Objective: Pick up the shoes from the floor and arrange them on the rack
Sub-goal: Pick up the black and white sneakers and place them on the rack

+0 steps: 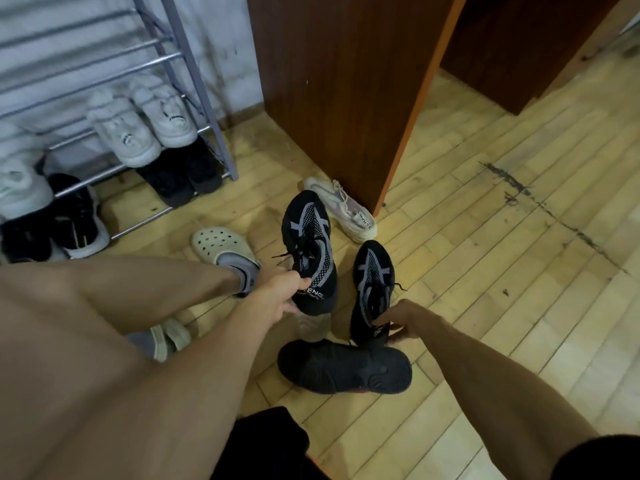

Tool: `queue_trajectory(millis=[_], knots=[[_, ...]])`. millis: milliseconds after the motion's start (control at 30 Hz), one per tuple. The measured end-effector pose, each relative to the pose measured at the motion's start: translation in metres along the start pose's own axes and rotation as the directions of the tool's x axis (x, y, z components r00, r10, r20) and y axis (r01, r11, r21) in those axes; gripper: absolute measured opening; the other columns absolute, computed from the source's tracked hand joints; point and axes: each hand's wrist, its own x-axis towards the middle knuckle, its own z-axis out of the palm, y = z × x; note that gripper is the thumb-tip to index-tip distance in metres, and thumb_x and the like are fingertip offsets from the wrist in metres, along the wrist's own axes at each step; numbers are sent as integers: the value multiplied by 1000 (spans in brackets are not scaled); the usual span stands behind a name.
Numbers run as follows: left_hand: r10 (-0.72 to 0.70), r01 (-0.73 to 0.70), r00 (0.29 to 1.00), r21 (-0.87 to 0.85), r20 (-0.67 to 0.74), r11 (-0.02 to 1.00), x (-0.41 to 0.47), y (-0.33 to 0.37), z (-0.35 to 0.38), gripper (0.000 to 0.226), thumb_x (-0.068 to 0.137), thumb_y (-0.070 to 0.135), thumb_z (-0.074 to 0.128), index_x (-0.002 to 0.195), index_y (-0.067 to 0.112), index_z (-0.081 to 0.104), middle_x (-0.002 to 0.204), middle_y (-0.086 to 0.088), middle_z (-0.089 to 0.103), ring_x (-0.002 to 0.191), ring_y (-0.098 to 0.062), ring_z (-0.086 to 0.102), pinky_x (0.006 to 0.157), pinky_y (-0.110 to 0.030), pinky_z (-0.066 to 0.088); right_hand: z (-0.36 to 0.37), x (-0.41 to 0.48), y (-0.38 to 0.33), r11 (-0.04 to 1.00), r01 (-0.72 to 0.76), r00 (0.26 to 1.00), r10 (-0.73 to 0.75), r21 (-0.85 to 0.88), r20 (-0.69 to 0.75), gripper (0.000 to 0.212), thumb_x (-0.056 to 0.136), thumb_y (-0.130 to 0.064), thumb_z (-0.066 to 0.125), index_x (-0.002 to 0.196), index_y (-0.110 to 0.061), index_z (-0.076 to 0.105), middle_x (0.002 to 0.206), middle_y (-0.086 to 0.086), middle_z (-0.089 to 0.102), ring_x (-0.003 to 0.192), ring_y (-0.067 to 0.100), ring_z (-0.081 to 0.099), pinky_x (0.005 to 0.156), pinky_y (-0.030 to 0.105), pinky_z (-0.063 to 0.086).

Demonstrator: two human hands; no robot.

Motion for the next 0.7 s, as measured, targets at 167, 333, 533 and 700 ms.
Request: queue_trajectory(millis=[167,333,533,700], knots=[[50,-51,998,-23,-22,998,-20,24,-30,36,88,2,63,123,2,54,126,-15,61,116,-36,58,80,-47,55,-1,-43,-42,972,218,975,-221,-88,-22,41,77,-1,76,113,7,60,114,18,62,94,35,66,76,46,60],[181,-194,973,-82,-140,978,-55,57,-82,32,85,2,67,116,-2,60,116,-12,66,105,-34,63,82,-47,56,8,-96,-118,882,439,893,-449,-170,-23,47,75,-5,78,119,1,60,103,12,63,87,31,68,74,41,61],[311,-352,894,-76,-323,933,-95,97,-164,26,82,-3,69,107,1,63,96,-11,65,80,-27,64,58,-39,54,34,-142,-216,773,602,794,-607,-202,42,48,76,-5,77,122,-1,63,104,9,69,91,25,68,67,30,60],[317,-394,820,-68,-476,917,-93,119,-229,26,78,2,75,102,1,66,98,-13,69,80,-31,66,64,-41,57,61,-172,-294,672,707,699,-710,-221,79,48,75,-5,77,122,-7,65,107,11,71,89,27,71,59,30,60]])
